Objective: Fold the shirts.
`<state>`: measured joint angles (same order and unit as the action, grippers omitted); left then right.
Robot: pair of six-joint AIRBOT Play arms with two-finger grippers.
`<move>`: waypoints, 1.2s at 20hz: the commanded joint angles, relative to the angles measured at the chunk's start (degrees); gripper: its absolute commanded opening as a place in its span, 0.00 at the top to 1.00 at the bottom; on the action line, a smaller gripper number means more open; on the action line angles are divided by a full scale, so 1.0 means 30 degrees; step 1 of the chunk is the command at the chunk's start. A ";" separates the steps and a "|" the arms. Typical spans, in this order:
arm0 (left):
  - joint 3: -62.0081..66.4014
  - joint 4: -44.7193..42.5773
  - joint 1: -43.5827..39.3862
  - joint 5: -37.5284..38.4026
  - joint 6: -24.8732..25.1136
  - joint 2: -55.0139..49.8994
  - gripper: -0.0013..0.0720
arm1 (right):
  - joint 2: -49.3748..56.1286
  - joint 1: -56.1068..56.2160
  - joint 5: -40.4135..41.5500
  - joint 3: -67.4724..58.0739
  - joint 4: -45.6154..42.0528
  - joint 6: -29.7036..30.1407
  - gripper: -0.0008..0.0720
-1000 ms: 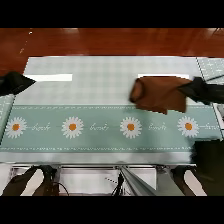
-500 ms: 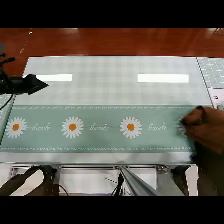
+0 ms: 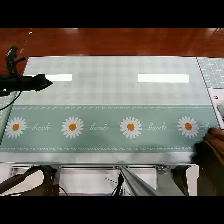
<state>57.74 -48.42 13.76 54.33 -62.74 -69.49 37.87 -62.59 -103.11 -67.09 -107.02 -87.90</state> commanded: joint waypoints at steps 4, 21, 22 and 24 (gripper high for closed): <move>0.0000 -0.0015 -0.0029 -0.1086 0.0903 -0.0204 0.96 | 0.0080 -0.0073 -0.0925 0.0721 -0.3730 0.0495 0.55; 0.7074 -1.1001 -0.7023 0.5078 -0.5814 0.0758 0.28 | 0.6433 1.2123 1.1606 0.0721 1.3770 0.5217 0.36; 0.7074 -1.2036 -0.7963 0.5603 -0.6732 0.0729 0.06 | 0.7096 1.3930 1.1366 0.0721 1.1970 0.4998 0.20; 0.7016 -1.4083 -0.9865 0.6601 -0.8473 0.0685 0.05 | 0.7970 1.6670 1.1482 0.0721 0.9311 0.4736 0.16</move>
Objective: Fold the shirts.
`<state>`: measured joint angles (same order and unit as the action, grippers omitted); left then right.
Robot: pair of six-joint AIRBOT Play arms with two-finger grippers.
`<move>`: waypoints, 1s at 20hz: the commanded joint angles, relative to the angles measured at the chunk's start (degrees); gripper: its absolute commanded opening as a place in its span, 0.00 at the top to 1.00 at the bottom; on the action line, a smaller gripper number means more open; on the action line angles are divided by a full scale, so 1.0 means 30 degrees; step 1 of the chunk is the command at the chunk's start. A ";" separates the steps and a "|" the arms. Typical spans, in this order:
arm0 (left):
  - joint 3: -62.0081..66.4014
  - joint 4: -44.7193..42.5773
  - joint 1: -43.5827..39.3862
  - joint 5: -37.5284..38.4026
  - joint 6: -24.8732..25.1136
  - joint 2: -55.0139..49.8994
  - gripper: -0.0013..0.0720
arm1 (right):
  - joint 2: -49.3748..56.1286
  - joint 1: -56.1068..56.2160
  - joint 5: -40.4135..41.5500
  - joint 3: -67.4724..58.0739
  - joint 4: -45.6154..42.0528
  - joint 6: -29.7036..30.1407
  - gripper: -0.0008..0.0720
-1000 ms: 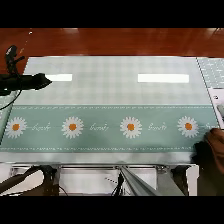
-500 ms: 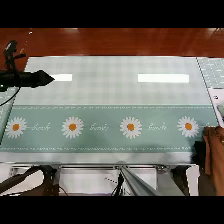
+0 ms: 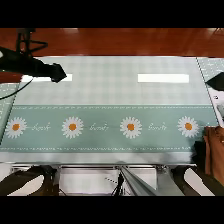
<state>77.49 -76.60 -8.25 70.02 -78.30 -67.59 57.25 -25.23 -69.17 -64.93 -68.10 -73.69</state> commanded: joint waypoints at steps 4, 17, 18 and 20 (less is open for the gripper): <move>0.0408 -0.8153 -0.5311 0.1377 -0.5530 -0.0036 0.05 | 0.2251 0.6572 0.1202 0.0000 -0.4466 -0.0648 0.16; 0.0415 -0.8123 -0.4962 0.1333 -0.5508 -0.1545 0.05 | 0.2266 0.7009 0.1005 0.0000 -0.4291 -0.0772 0.16; 0.0415 -0.8123 -0.4962 0.1333 -0.5508 -0.1552 0.05 | 0.2266 0.7009 0.1005 0.0000 -0.4291 -0.0772 0.16; 0.0415 -0.8123 -0.4962 0.1333 -0.5508 -0.1552 0.05 | 0.2266 0.7009 0.1005 0.0000 -0.4291 -0.0772 0.16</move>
